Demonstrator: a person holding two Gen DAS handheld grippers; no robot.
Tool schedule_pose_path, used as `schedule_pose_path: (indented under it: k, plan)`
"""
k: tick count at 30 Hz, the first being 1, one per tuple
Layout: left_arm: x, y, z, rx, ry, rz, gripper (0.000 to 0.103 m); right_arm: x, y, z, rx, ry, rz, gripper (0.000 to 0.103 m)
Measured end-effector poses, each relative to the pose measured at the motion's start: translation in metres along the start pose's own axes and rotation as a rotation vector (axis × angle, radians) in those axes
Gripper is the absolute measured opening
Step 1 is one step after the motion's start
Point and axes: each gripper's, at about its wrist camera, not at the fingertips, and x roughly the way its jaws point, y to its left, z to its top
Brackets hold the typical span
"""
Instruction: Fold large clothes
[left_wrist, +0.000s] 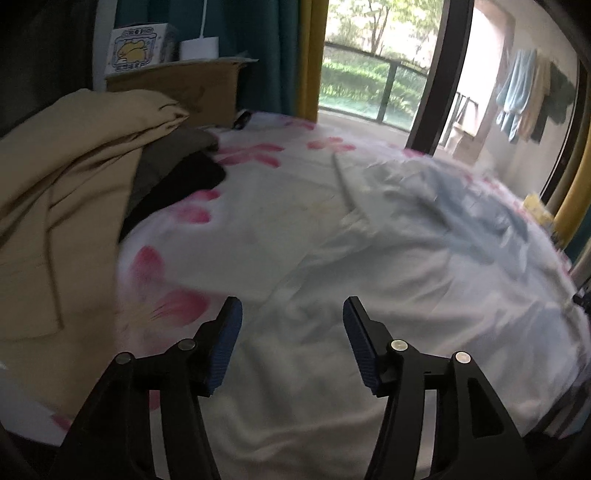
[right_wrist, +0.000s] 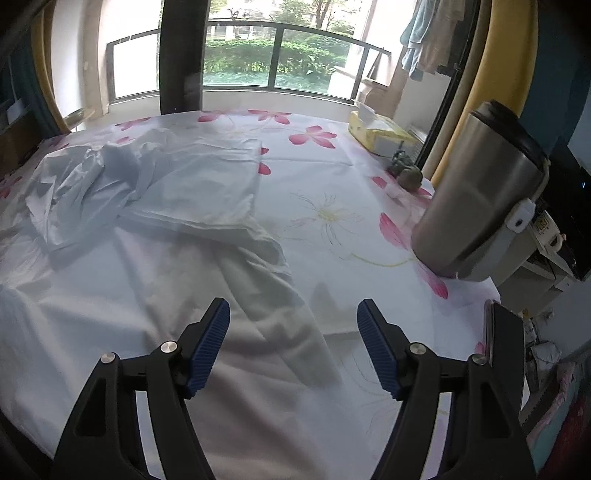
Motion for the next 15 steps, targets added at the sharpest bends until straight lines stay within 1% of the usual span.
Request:
schedule_pose_path:
  k: [3,5,7,9,12,13,15]
  plan:
    - [-0.007,0.002,-0.009,0.028,0.003,0.026,0.061,0.006,-0.001,-0.01,0.022,0.021,-0.011,0.072]
    - [-0.009,-0.001,-0.016,0.064,0.011,0.046,0.062,0.007,-0.003,-0.018,0.035,0.025,-0.027,0.072]
    - [-0.011,0.001,-0.02,0.097,0.002,0.095,0.062,0.009,-0.008,-0.023,0.055,0.029,-0.046,0.072]
    - [-0.012,0.008,-0.022,0.083,0.016,0.107,0.062,0.01,-0.015,-0.029,0.087,0.038,-0.05,0.072]
    - [-0.01,0.019,-0.026,0.05,0.051,0.116,0.062,0.007,-0.023,-0.036,0.11,0.039,-0.042,0.075]
    - [-0.011,0.021,-0.029,0.045,0.05,0.109,0.062,0.006,-0.025,-0.037,0.111,0.04,-0.049,0.076]
    - [-0.013,0.018,-0.034,0.052,0.036,0.121,0.062,0.003,-0.031,-0.041,0.121,0.042,-0.056,0.076]
